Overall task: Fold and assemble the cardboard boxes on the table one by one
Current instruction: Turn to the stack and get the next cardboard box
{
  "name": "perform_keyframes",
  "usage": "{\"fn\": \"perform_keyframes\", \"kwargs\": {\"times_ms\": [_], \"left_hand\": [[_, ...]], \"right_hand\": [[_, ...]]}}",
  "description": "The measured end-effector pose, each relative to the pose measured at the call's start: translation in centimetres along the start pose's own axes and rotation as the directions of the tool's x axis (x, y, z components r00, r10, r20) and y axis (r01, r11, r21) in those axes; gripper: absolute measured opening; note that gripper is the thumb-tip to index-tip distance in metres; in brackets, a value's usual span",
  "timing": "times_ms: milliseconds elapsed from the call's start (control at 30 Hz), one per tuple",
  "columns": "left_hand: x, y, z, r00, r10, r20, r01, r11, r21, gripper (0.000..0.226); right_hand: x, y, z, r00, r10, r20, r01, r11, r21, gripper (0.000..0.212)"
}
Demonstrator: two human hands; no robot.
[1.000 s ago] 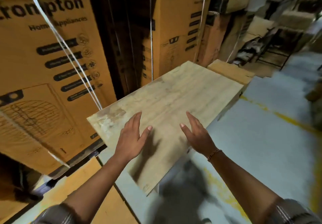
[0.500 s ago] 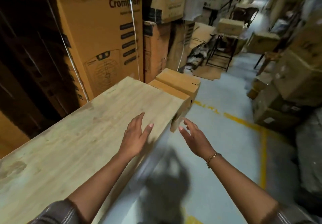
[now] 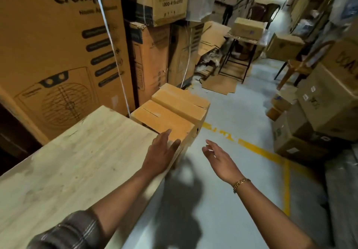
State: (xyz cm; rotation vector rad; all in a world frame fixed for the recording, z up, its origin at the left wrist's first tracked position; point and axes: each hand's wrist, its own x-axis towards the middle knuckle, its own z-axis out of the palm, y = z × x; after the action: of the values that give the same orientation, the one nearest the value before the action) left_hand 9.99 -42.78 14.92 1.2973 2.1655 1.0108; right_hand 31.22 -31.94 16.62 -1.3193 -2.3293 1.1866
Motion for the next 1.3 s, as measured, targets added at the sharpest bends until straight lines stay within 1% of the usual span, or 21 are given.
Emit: {"fn": "perform_keyframes", "kwargs": {"times_ms": [100, 167, 233, 367, 500, 533, 633, 700, 733, 800, 833, 900, 1000, 1033, 1100, 1133, 1167, 1200, 1233, 1300], "left_hand": [[6.5, 1.3, 2.3, 0.999, -0.016, 0.039, 0.016, 1.0, -0.017, 0.075], [10.5, 1.9, 3.9, 0.998, -0.028, 0.052, 0.03, 0.999, -0.032, 0.081], [14.5, 2.3, 5.6, 0.998, -0.059, 0.028, 0.06, 0.997, -0.04, 0.083], [21.6, 2.5, 9.3, 0.985, -0.166, -0.04, 0.166, 0.986, -0.019, 0.075], [26.7, 2.7, 12.4, 0.943, -0.321, -0.087, 0.312, 0.944, -0.109, 0.077], [27.7, 2.6, 13.1, 0.928, -0.361, -0.093, 0.349, 0.929, -0.119, 0.077], [30.6, 1.5, 15.2, 0.878, -0.465, -0.117, 0.447, 0.882, -0.151, 0.077], [32.3, -0.1, 16.3, 0.835, -0.534, -0.134, 0.51, 0.842, -0.179, 0.076], [33.1, -1.1, 16.9, 0.809, -0.57, -0.143, 0.54, 0.817, -0.2, 0.077], [34.9, -3.4, 18.2, 0.751, -0.641, -0.155, 0.597, 0.761, -0.256, 0.077], [35.8, -4.6, 18.9, 0.719, -0.677, -0.156, 0.622, 0.728, -0.289, 0.075], [37.5, -7.3, 20.5, 0.652, -0.743, -0.152, 0.667, 0.657, -0.351, 0.069], [40.4, -12.2, 23.3, 0.56, -0.819, -0.123, 0.719, 0.554, -0.42, 0.065], [41.4, -14.1, 24.5, 0.527, -0.842, -0.114, 0.735, 0.519, -0.437, 0.065], [43.3, -18.1, 26.7, 0.444, -0.892, -0.087, 0.775, 0.431, -0.463, 0.068], [44.1, -20.0, 27.9, 0.403, -0.913, -0.062, 0.794, 0.383, -0.472, 0.069], [44.9, -21.9, 29.1, 0.371, -0.928, -0.04, 0.804, 0.342, -0.487, 0.07], [45.6, -23.9, 30.4, 0.341, -0.94, -0.014, 0.809, 0.301, -0.506, 0.073], [46.1, -26.0, 31.6, 0.308, -0.951, 0.02, 0.809, 0.25, -0.532, 0.08], [47.0, -29.7, 33.9, 0.222, -0.973, 0.067, 0.786, 0.138, -0.603, 0.107]], "right_hand": [[5.9, 1.7, -3.1, 1.0, 0.005, 0.007, -0.005, 1.0, 0.002, 0.063], [10.3, 3.1, -4.9, 1.0, 0.011, 0.023, -0.01, 1.0, -0.004, 0.054], [15.2, 4.6, -6.6, 0.999, 0.009, 0.049, -0.008, 1.0, -0.024, 0.045], [24.9, 7.1, -9.7, 0.988, -0.029, 0.151, 0.036, 0.999, -0.04, 0.039], [33.8, 9.5, -11.6, 0.951, -0.092, 0.296, 0.118, 0.99, -0.071, 0.029], [36.0, 10.1, -11.7, 0.938, -0.089, 0.334, 0.124, 0.989, -0.084, 0.03], [42.1, 11.0, -11.5, 0.898, -0.051, 0.437, 0.098, 0.991, -0.087, 0.049], [46.3, 11.8, -10.2, 0.86, -0.052, 0.508, 0.118, 0.988, -0.098, 0.063], [48.4, 12.4, -9.2, 0.829, -0.042, 0.558, 0.129, 0.985, -0.117, 0.064], [53.0, 13.7, -6.6, 0.787, 0.019, 0.616, 0.118, 0.976, -0.182, 0.043], [55.2, 14.4, -5.2, 0.778, 0.047, 0.626, 0.093, 0.978, -0.189, 0.046], [59.1, 15.6, -2.4, 0.773, 0.095, 0.627, 0.038, 0.98, -0.196, 0.064], [64.7, 18.4, 2.2, 0.72, 0.158, 0.676, -0.013, 0.977, -0.215, 0.053], [66.8, 19.7, 4.1, 0.709, 0.179, 0.682, -0.023, 0.972, -0.232, 0.056], [70.7, 22.8, 8.2, 0.706, 0.204, 0.678, -0.043, 0.968, -0.247, 0.081], [72.3, 24.2, 10.1, 0.704, 0.207, 0.679, -0.058, 0.97, -0.235, 0.089], [73.6, 25.3, 11.8, 0.706, 0.215, 0.674, -0.08, 0.971, -0.226, 0.088], [74.9, 26.6, 13.5, 0.718, 0.218, 0.661, -0.105, 0.973, -0.208, 0.083], [76.0, 27.6, 15.0, 0.739, 0.221, 0.637, -0.126, 0.973, -0.192, 0.082], [77.8, 29.5, 17.6, 0.749, 0.263, 0.608, -0.177, 0.964, -0.199, 0.093]]}}
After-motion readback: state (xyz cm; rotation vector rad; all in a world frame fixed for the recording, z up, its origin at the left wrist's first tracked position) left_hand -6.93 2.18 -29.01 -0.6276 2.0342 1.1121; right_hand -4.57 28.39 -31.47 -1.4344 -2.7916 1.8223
